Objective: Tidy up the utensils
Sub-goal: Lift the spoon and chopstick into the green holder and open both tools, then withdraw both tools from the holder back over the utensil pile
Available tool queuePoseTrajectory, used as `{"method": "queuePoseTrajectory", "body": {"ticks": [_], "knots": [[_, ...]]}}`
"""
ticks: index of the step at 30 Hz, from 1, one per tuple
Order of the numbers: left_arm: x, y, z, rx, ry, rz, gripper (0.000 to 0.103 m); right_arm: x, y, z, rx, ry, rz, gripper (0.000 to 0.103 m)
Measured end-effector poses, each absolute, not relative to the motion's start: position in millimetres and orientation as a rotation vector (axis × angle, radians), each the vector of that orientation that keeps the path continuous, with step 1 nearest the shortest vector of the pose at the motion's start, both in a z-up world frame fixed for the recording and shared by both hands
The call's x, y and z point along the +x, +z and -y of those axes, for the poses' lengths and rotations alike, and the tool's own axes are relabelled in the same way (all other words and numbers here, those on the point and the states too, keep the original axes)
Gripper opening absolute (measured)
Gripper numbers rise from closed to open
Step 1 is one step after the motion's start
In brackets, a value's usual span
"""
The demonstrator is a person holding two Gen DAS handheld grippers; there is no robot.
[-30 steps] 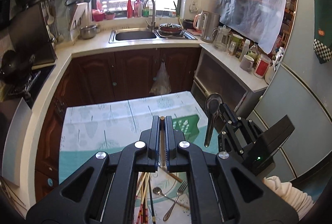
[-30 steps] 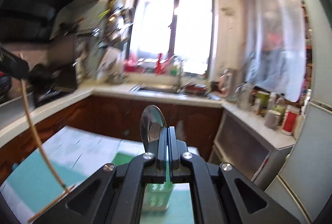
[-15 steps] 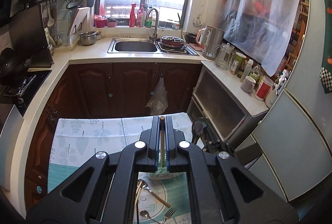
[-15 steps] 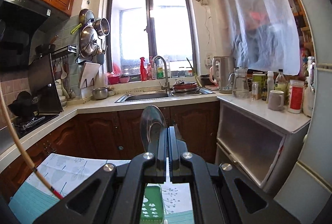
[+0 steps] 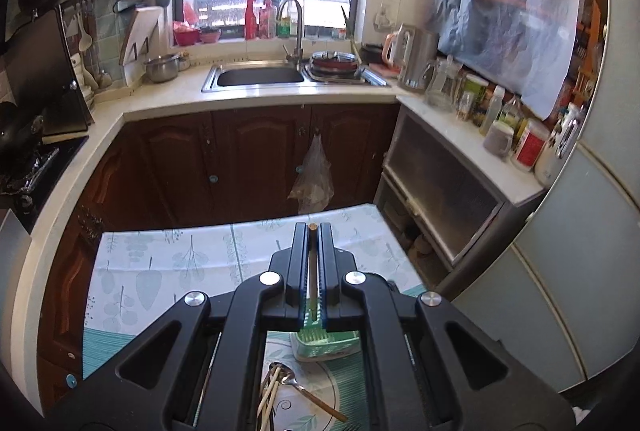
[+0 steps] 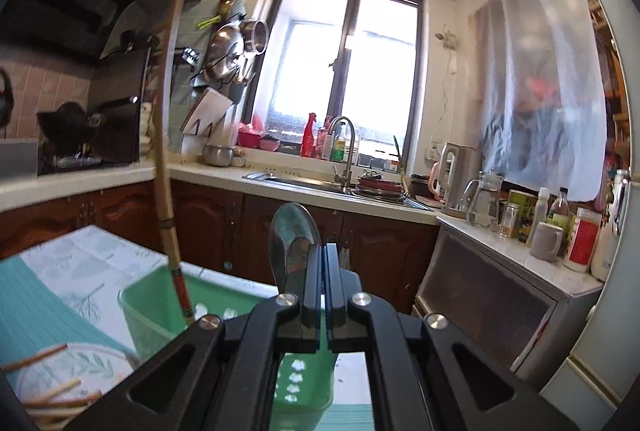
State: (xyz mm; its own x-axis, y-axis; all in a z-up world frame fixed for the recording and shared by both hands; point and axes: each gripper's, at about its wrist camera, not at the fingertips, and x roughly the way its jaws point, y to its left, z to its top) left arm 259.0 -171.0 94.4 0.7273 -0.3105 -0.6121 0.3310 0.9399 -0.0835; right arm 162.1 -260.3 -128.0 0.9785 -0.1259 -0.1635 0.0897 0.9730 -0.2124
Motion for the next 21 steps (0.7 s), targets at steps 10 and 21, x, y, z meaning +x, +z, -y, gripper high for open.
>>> {"method": "queuePoseTrajectory", "body": {"ticks": [10, 21], "knots": [[267.6, -1.2, 175.1, 0.056, -0.356, -0.895, 0.013, 153.6, -130.9, 282.4, -0.092, -0.030, -0.376, 0.028], [216.8, -7.8, 115.6, -0.029, -0.308, -0.849, 0.049, 109.6, -82.0, 286.6, 0.007, -0.002, -0.367, 0.045]]}}
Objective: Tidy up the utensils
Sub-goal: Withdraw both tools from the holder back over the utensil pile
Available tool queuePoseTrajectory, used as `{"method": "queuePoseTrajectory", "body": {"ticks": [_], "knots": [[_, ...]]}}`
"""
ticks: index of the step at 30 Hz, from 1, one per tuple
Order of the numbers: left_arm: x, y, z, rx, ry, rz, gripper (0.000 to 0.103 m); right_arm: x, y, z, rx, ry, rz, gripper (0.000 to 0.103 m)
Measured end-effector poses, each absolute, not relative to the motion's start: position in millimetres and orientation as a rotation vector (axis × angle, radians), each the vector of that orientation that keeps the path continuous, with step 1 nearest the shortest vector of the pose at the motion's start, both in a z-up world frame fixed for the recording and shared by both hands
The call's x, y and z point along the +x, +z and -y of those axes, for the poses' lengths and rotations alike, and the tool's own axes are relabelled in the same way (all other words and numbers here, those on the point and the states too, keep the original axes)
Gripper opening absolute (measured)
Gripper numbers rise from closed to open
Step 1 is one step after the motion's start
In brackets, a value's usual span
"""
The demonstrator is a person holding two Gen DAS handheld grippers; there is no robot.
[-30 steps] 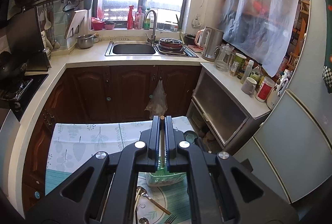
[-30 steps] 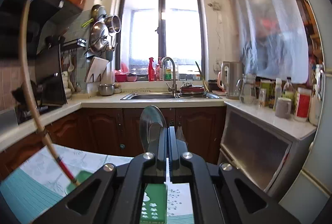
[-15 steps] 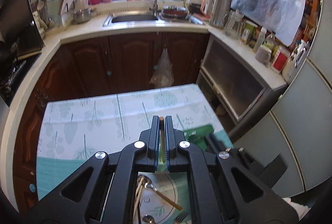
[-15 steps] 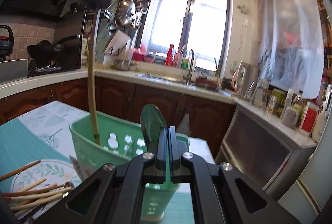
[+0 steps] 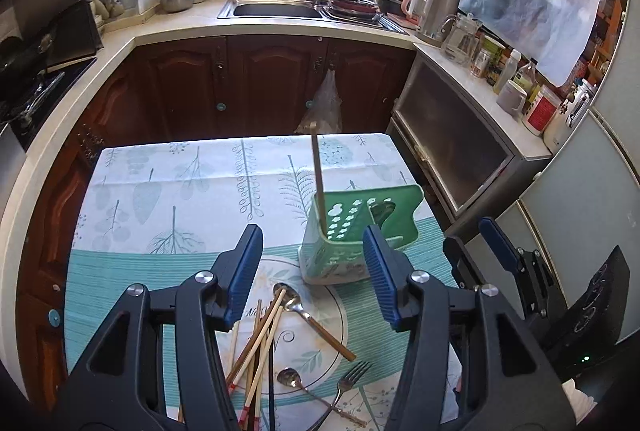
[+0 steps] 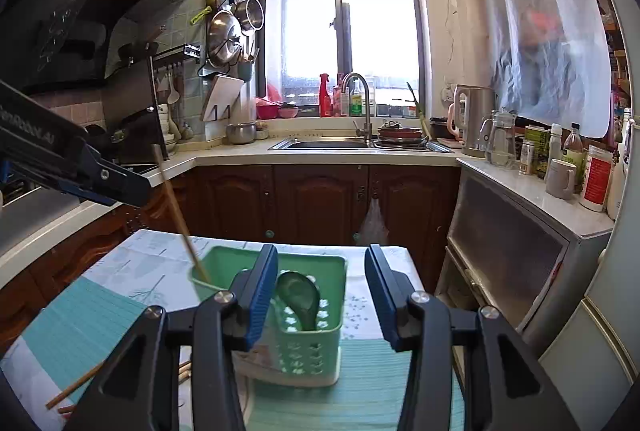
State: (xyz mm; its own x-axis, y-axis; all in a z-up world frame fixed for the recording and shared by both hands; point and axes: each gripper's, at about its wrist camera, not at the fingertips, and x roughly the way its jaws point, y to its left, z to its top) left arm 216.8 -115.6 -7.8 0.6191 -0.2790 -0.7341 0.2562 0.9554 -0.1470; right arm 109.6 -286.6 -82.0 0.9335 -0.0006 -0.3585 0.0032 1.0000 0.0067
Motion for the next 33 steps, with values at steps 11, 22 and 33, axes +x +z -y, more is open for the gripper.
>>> {"method": "queuePoseTrajectory", "body": {"ticks": [11, 22, 33], "knots": [[140.0, -27.8, 61.1, 0.003, -0.176, -0.807, 0.050, 74.7, -69.3, 242.4, 0.019, 0.086, -0.558, 0.045], [93.0, -78.6, 11.1, -0.033, -0.157, -0.858, 0.050, 56.7, -74.1, 217.0, 0.049, 0.091, -0.678, 0.045], [73.6, -129.7, -1.9, 0.022, -0.153, -0.967, 0.050, 44.7, -96.7, 192.7, 0.063, 0.102, -0.784, 0.045]]}}
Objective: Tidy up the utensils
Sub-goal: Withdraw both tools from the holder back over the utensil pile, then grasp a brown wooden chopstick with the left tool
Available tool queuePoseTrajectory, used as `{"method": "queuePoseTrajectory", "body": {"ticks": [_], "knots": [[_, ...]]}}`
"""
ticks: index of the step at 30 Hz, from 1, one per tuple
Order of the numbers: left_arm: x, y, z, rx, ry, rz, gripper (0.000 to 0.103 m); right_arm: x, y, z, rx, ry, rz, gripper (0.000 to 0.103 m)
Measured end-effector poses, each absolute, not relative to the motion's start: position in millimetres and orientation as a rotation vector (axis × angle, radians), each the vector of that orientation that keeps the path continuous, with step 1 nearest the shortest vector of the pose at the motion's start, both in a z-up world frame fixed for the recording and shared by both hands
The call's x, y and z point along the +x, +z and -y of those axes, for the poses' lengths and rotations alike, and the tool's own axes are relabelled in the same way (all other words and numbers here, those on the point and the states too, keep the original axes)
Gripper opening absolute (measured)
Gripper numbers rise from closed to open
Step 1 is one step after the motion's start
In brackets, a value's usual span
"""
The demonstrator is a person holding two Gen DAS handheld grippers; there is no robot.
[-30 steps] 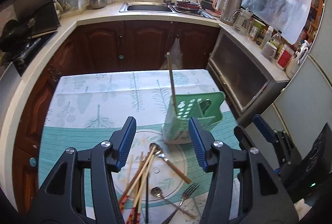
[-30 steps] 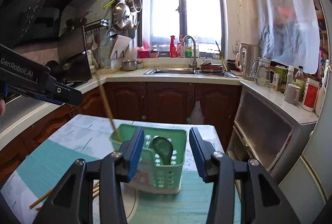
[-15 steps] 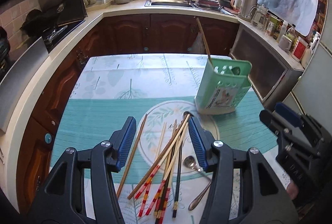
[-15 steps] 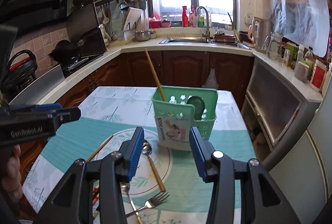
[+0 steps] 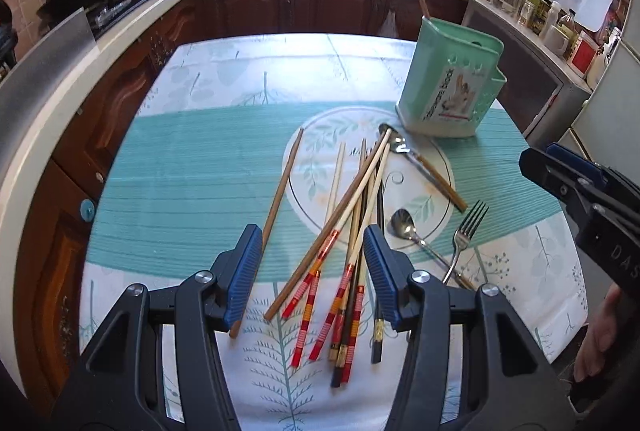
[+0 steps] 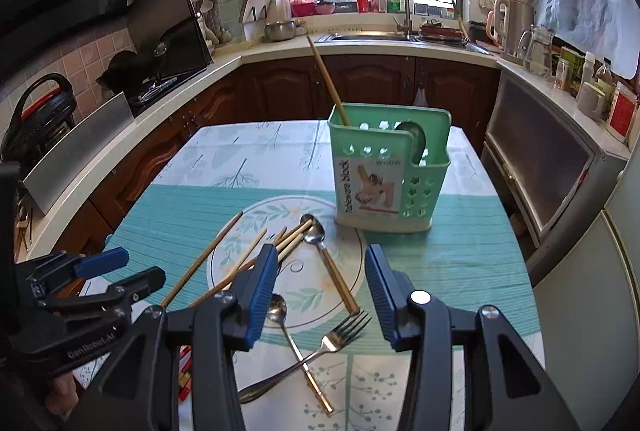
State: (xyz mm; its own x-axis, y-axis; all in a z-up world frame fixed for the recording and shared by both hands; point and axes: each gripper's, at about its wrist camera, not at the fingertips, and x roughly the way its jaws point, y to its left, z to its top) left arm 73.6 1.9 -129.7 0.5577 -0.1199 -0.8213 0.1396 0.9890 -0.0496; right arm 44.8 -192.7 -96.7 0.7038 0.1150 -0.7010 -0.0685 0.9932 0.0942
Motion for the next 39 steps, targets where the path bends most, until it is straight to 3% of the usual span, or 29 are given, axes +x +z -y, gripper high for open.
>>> {"method": "queuePoseTrajectory", "body": {"ticks": [26, 33, 39], "knots": [[102.6, -175.0, -41.7, 0.000, -0.175, -1.133, 0.049, 55.4, -159.6, 175.7, 0.163, 0.172, -1.066, 0.045], [142.7, -184.5, -50.1, 0.018, -0.195, -1.213, 0.031, 59.6, -167.3, 169.1, 0.159, 0.206, -1.089, 0.045], [178.4, -202.4, -37.9, 0.016, -0.272, -1.347, 0.027, 62.0, -169.7, 166.7, 0.163, 0.229, -1.098, 0.045]]}}
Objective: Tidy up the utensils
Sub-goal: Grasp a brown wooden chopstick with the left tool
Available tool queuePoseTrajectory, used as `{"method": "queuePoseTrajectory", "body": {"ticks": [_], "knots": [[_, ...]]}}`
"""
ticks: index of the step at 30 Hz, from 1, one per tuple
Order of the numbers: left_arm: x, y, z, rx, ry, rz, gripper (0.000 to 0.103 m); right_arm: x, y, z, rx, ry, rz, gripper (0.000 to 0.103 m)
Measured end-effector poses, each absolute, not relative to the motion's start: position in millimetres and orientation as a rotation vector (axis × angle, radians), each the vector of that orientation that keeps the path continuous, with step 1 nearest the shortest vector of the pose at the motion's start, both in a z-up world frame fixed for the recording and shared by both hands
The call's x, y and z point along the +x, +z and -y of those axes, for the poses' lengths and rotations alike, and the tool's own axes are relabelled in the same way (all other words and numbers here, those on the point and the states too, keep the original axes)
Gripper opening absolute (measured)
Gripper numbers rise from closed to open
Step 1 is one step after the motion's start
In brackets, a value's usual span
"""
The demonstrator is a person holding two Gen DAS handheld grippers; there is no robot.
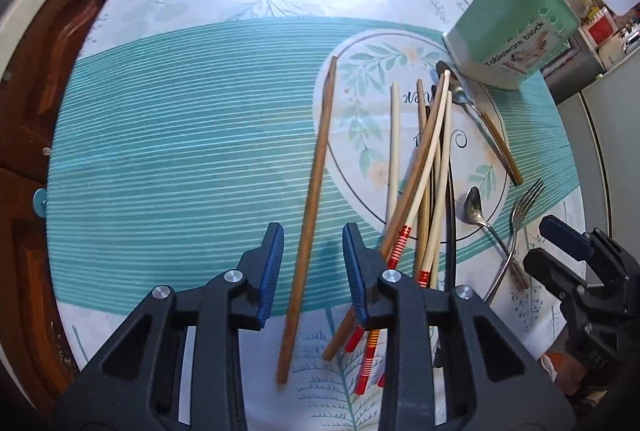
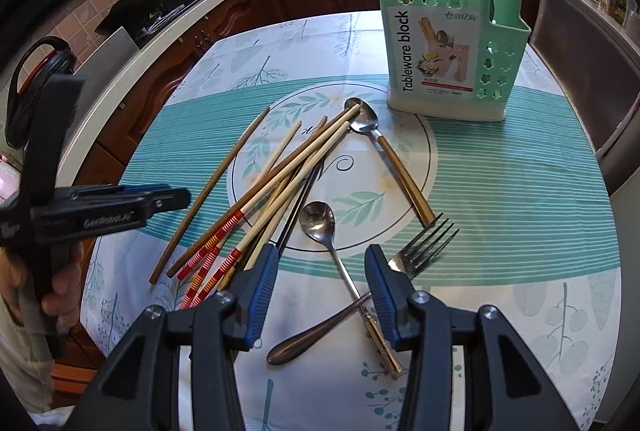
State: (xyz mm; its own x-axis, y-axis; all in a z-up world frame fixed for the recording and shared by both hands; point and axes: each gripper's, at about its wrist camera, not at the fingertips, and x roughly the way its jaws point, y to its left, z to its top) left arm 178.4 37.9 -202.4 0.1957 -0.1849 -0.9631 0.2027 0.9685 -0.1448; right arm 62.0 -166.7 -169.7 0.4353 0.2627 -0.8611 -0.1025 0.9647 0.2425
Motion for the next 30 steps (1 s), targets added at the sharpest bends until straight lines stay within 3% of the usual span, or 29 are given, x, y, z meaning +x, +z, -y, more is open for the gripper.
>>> {"method": "queuePoseTrajectory", "body": {"ticks": [10, 22, 26, 30], "knots": [[205.6, -221.0, -11.9, 0.173, -0.283, -1.535, 0.021, 61.9, -171.2, 170.3, 0.180, 0.240, -1.090, 0.045], [216.4, -218.8, 2.3, 0.258, -0.295, -1.573, 0.021, 64.7, -171.1, 169.0, 0.186, 0.249, -1.098, 0.045], [220.5, -220.5, 14.8, 0.266, -0.287, -1.585, 0.004, 69.9, -165.6, 166.0, 0.188, 0.257, -1.094, 0.045], [219.6, -217.4, 9.5, 0.251, -0.287, -1.569, 0.004, 75.6, -160.5, 166.8, 0.215, 0.265, -1.096, 0.045]]}}
